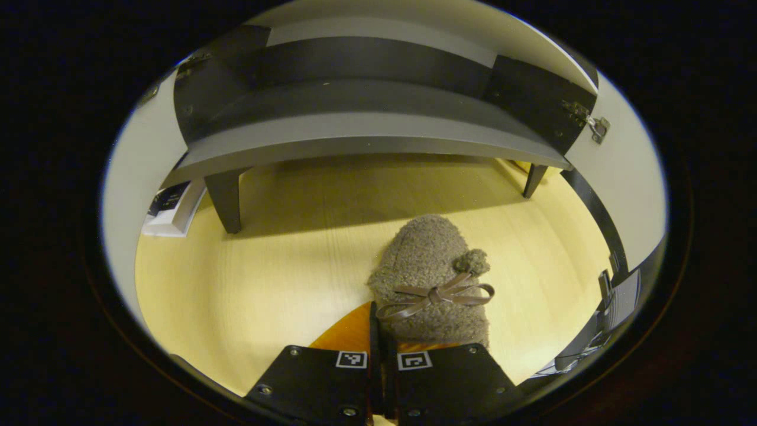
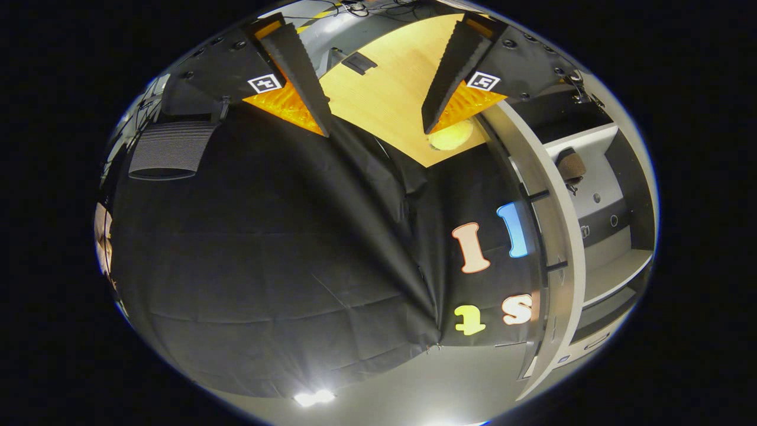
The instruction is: Grab one shoe with the right hand and put it into the shoe cabinet, grab the other shoe with the left hand and put it into the shoe cabinet; then close the right door with the right hand and the left door with the left hand.
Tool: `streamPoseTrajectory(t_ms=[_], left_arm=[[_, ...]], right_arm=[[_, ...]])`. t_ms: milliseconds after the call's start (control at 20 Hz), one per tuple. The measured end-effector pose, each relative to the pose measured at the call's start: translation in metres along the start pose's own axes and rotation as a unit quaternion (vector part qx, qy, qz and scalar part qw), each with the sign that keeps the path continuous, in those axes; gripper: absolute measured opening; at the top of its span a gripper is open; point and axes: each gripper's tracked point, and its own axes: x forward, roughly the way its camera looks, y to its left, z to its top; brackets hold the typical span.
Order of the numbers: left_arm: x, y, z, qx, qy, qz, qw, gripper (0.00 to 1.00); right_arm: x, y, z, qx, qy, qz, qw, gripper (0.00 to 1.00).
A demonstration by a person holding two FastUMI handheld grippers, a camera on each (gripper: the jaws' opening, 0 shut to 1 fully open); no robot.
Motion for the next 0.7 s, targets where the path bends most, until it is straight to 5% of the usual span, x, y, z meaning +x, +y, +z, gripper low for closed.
streamPoseTrajectory(t_ms=[250, 700], left_arm=[[-0.019, -0.001, 0.014, 0.007, -0.009, 0.006, 1.000, 0.04], [-0.159, 0.001, 0.103, 0.005, -0.062, -0.029, 0.998, 0.08]], right_arm=[[0.007, -0.003, 0.003, 0.002, -0.004, 0.000, 1.000, 0.92], [0.024, -0.007, 0.017, 0.004, -0.021, 0.003, 1.000, 0.97]])
